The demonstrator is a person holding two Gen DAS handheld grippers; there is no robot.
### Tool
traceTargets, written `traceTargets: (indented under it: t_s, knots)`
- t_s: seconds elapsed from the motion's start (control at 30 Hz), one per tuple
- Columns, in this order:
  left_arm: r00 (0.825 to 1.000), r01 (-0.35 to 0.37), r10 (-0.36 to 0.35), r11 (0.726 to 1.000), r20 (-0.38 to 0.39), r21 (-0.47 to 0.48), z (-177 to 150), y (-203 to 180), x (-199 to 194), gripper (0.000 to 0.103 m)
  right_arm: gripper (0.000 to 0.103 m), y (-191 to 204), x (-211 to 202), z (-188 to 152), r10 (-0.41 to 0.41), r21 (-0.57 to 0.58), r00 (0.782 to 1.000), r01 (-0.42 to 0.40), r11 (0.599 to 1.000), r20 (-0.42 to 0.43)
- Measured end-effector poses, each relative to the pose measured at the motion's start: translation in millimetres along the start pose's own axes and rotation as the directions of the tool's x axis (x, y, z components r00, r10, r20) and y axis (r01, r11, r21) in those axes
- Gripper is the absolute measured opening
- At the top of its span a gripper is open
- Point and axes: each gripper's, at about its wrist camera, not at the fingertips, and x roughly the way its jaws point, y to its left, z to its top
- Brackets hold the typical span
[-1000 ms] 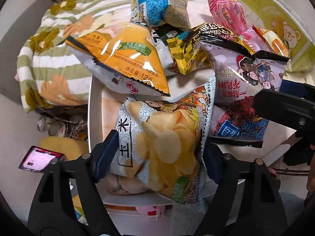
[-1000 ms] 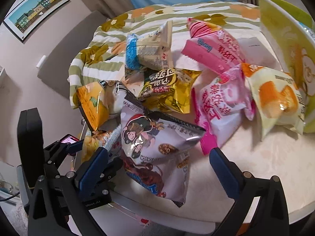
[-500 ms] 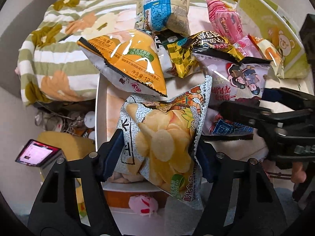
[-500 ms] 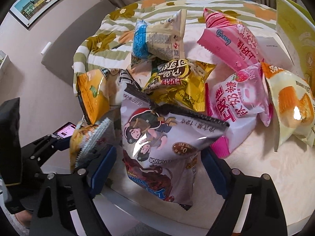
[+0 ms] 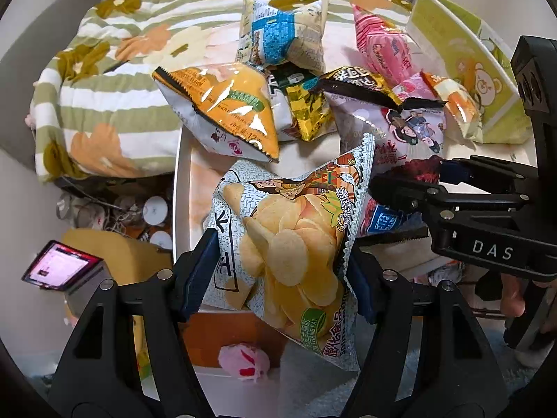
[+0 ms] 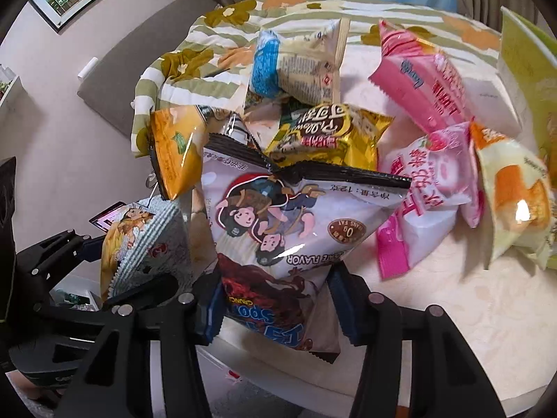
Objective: Organize snacks
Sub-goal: 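Lift both bags into the yellow-green box and open both grippers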
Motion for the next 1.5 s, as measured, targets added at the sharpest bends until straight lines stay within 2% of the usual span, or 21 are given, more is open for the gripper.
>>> traceTargets:
  t_s: [0.23, 0.5, 0.73, 0.93, 1.2, 1.37, 1.5]
  knots:
    - [0.999, 0.046, -0.047, 0.999, 0.026, 0.015, -5.6, -8.9, -17.5, 0.064, 0.049, -3.4, -19.8, -2.3, -0.028, 0.029, 0.999, 0.027, 0.999, 0.039]
    - [0.990, 0.107, -0.112, 0.992, 0.089, 0.062, 0.6, -25.1, -40.1, 0.064, 0.049, -4.1, -53.6, -11.0, -0.105, 0.055, 0.988, 0.099, 0.994, 0.117]
    - [0.971, 0.142, -0.161, 0.983, 0.176, 0.114, 21.3, -49.5, -62.9, 0.064, 0.048, -21.1, -99.9, -18.4, -0.209, 0.111, 0.958, 0.190, 0.975, 0.197]
    - [0.953, 0.162, -0.195, 0.975, 0.233, 0.154, 46.3, -76.7, -88.5, 0.064, 0.049, -38.7, -150.1, -14.3, -0.261, 0.170, 0.924, 0.220, 0.960, 0.278]
    - [0.928, 0.144, -0.200, 0.971, 0.316, 0.192, 97.9, -139.6, -114.6, 0.064, 0.049, -90.3, -217.3, -2.5, -0.266, 0.214, 0.891, 0.197, 0.957, 0.367]
    - [0.921, 0.159, -0.220, 0.966, 0.323, 0.204, 141.1, -201.7, -111.4, 0.064, 0.049, -139.1, -249.7, 2.6, -0.296, 0.228, 0.874, 0.221, 0.948, 0.385]
    - [0.920, 0.172, -0.228, 0.966, 0.320, 0.194, 176.4, -256.7, -99.4, 0.065, 0.049, -184.9, -269.0, 5.7, -0.306, 0.235, 0.874, 0.229, 0.945, 0.378]
